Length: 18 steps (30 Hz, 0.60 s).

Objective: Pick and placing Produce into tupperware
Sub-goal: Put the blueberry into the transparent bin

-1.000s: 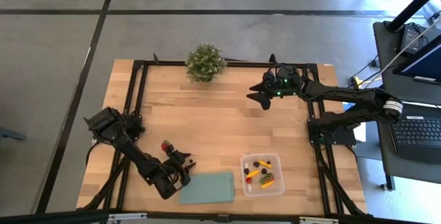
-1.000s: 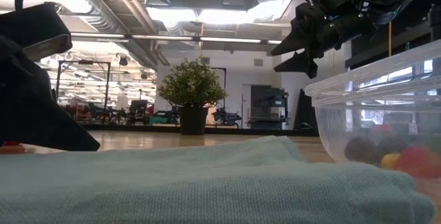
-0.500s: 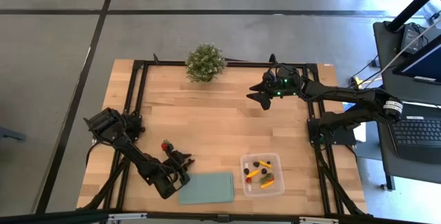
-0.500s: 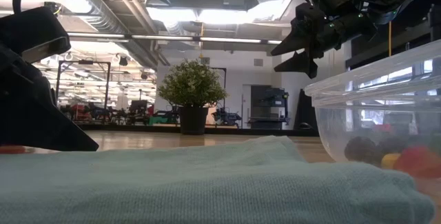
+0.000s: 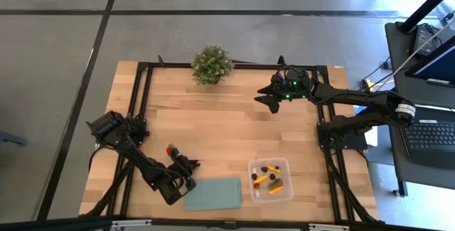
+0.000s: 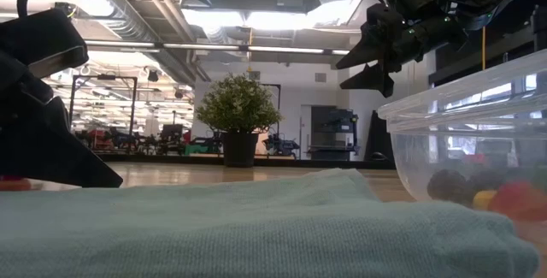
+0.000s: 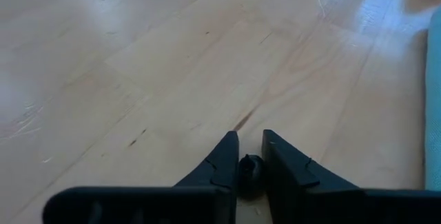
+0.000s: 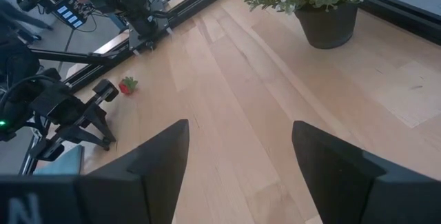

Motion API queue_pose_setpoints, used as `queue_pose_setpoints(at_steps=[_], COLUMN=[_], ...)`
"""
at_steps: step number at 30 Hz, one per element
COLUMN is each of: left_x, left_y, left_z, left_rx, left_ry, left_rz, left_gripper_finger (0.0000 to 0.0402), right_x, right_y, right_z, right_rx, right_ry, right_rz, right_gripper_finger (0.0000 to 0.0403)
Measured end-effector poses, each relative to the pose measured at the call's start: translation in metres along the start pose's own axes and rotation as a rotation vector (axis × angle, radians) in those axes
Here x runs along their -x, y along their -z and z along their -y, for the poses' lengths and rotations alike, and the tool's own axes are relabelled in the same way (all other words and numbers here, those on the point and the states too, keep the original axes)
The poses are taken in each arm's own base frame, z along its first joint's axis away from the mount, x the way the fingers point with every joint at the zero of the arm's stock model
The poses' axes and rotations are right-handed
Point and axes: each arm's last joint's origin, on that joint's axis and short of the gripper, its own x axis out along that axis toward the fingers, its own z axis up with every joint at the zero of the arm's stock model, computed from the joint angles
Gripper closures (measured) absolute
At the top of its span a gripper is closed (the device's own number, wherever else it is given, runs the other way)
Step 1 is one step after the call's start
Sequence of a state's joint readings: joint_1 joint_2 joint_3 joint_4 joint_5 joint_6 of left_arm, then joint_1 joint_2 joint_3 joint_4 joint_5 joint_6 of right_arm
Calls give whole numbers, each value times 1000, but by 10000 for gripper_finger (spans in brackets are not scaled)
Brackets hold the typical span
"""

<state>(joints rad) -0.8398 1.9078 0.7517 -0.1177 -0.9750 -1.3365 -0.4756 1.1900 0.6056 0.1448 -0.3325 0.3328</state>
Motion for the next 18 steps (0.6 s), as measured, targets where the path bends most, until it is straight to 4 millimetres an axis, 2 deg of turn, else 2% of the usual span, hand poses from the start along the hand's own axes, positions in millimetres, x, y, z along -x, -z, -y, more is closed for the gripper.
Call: queue_pose_setpoints(at_steps=[10, 14, 18], left_x=[2, 9, 16], left_y=[-6, -21, -47], left_z=[1, 0, -1], left_rx=[67, 88, 67], left_ry=[14, 32, 62], left_rz=[-29, -78, -74], left_gripper_finger=[362, 364, 364], right_x=[0, 0, 0], right_y=[0, 0, 0], right_z=[0, 0, 0], right_rx=[1, 2, 3], right_ry=[0, 0, -1], right_rz=[0, 1, 4], right_gripper_finger=[144, 144, 144])
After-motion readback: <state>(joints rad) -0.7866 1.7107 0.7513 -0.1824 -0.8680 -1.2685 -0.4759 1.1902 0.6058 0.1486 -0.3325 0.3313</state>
